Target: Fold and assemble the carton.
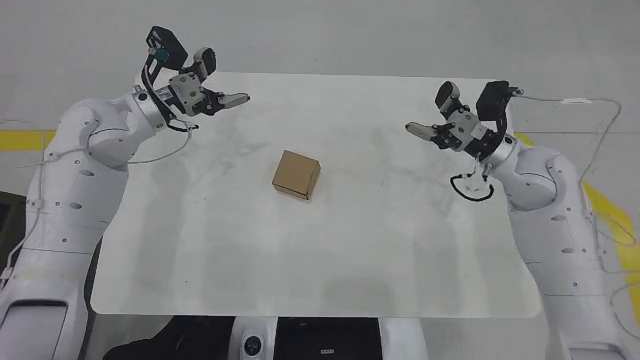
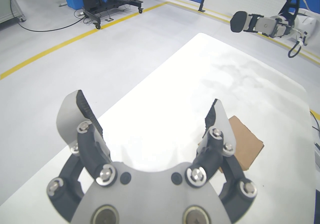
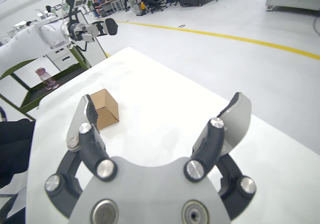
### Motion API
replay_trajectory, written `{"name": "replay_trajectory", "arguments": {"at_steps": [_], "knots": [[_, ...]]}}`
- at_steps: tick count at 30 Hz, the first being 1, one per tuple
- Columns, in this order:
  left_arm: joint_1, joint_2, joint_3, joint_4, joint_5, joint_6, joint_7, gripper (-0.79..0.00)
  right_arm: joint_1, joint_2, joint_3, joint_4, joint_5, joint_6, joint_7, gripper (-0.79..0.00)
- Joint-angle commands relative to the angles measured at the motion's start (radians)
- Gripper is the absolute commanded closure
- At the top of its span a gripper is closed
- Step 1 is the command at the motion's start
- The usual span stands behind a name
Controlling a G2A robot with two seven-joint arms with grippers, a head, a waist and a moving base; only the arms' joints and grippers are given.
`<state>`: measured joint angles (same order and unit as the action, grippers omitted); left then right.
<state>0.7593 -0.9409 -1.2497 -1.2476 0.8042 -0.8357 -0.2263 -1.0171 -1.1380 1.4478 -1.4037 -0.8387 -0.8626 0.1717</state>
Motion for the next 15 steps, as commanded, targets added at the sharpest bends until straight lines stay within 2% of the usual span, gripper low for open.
{"name": "replay_trajectory", "arguments": {"at_steps": [1,7,15], "knots": [[-0.004,0.001,-0.007,0.006,0.006,0.008,0.008,-0.785,-0.024,0.001,0.018,-0.035,-0.061,0.038,-0.065,-0.785],[-0.025,0.0,-0.016,0.032,-0.009,0.018,0.015,-0.785,-0.085,0.004,0.05,-0.118,-0.197,0.146,-0.196,-0.785],[-0.029,-0.001,-0.016,0.037,-0.015,0.015,0.012,-0.784,-0.088,0.004,0.052,-0.122,-0.209,0.157,-0.203,-0.785]]}}
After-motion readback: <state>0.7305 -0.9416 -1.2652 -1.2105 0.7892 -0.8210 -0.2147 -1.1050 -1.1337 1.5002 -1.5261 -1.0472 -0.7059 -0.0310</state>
